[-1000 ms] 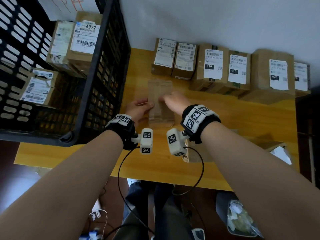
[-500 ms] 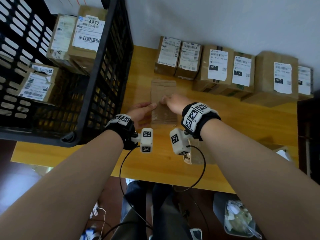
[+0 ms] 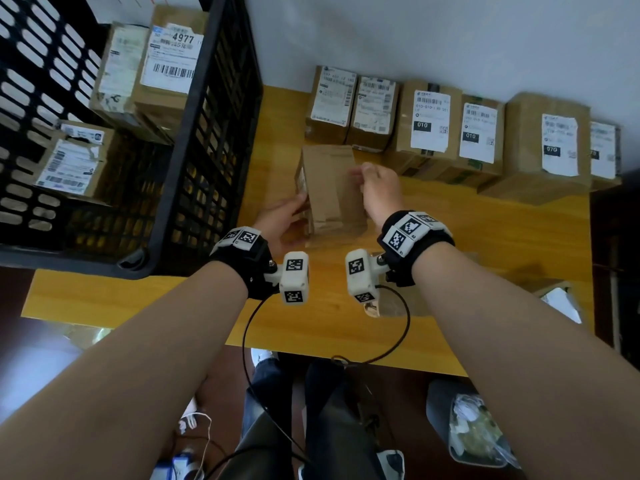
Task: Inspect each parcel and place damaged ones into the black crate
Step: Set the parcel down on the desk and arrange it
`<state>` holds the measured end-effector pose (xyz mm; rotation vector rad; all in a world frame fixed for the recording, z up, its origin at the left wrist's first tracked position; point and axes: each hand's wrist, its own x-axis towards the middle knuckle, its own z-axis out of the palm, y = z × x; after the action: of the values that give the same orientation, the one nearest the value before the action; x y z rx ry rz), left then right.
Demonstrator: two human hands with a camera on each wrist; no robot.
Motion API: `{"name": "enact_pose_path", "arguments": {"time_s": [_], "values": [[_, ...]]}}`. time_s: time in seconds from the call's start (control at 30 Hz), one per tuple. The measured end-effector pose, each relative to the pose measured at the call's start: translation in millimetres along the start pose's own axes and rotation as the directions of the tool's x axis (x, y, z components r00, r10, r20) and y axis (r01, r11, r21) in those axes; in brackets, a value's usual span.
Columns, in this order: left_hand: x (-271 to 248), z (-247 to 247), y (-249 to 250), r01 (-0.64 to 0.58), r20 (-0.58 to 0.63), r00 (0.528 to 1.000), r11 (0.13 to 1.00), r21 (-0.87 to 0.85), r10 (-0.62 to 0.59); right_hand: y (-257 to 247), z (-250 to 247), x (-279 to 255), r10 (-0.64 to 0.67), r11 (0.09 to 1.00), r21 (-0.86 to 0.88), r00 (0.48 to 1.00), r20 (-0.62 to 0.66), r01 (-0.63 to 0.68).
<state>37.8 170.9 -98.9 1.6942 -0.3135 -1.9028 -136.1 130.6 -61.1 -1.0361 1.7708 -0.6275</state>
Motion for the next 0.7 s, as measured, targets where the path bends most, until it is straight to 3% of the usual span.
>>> {"name": "enact_pose_path", "arguments": {"time_s": [0.07,0.27,0.43,0.53,0.7], "values": [[-5,3,2,-0.031,0.028,0.999,0.999,-0.019,0.032,4,-3,3,0.053,0.997,0.061,0.998,-0.028,-0.051],[-10,6,9,-0.131,0.043,0.991,0.991,0.038,0.129,4,-1,2,0.228,0.95,0.201,0.971,0.067,-0.237],[-19,6,17,-0.164,0.008,0.986,0.986,-0.013,0.164,-3,-1,-7,0.246,0.898,0.355,0.966,0.081,-0.258],[-19,6,17,-0.207,-0.092,0.974,0.978,-0.001,0.206,-8,-3,-16,0.249,0.903,0.34,0.965,0.085,-0.263],[-21,6,15,-0.202,-0.106,0.974,0.979,0.014,0.202,2,-2,-16,0.264,0.933,0.218,0.957,0.118,-0.285]]}}
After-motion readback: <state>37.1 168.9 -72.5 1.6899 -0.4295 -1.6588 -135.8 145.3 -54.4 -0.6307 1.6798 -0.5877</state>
